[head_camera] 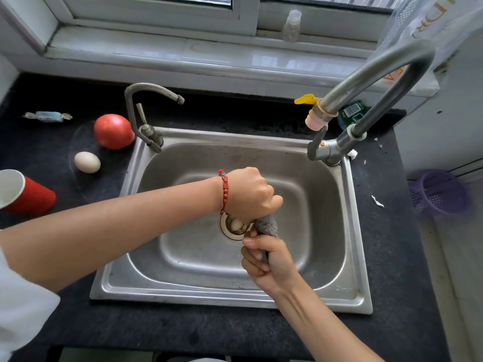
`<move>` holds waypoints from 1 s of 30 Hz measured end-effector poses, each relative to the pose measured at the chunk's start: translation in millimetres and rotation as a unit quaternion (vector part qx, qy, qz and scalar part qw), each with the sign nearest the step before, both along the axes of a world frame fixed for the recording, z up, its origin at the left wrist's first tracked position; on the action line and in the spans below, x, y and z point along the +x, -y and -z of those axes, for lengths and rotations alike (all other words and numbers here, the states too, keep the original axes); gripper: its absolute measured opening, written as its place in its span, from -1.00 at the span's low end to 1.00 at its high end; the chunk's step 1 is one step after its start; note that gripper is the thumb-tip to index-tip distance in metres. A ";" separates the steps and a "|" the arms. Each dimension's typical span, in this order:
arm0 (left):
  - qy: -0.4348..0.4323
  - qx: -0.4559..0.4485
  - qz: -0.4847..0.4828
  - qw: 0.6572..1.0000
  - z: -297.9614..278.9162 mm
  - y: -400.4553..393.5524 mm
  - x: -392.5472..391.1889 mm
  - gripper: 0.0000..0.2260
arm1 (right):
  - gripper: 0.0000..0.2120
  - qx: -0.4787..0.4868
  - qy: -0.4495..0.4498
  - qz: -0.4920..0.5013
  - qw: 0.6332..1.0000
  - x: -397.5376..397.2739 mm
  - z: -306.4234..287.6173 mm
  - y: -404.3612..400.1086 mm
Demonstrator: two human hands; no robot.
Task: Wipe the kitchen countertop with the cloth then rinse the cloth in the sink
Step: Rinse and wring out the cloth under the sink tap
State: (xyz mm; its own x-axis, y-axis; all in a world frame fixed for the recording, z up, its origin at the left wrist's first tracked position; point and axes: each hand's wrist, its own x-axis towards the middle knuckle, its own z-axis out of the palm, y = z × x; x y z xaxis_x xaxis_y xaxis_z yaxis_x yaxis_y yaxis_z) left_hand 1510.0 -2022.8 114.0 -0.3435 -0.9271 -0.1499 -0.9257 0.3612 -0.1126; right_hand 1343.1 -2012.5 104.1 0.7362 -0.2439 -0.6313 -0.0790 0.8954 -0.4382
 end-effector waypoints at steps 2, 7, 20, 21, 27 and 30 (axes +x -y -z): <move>0.039 -0.033 -0.032 0.998 -18.5 -3.6 -12.4 -0.81 | -0.79 0.009 0.007 0.000 1.000 0.6 -1.4 -0.2; -0.184 0.107 -0.128 0.969 183.3 -14.7 56.4 -0.80 | -0.78 0.014 0.007 0.007 1.000 2.5 -4.8 -2.6; -0.041 -0.160 -0.009 0.986 1.4 -18.9 -12.8 -0.89 | -0.79 0.066 0.013 0.043 0.997 6.3 -5.3 -14.6; -0.047 -0.189 -0.008 0.981 4.0 -20.0 -11.7 -0.89 | -0.80 0.079 0.024 0.046 0.995 6.6 -4.7 -14.3; -0.097 -0.249 -0.069 0.961 21.0 -35.2 -4.6 -0.71 | -0.92 -0.056 -0.006 -0.074 0.996 3.9 1.9 7.7; -0.154 -0.174 -0.167 0.958 32.8 -51.3 -8.4 -0.75 | -0.75 -0.159 -0.056 -0.120 0.978 -1.6 6.1 21.3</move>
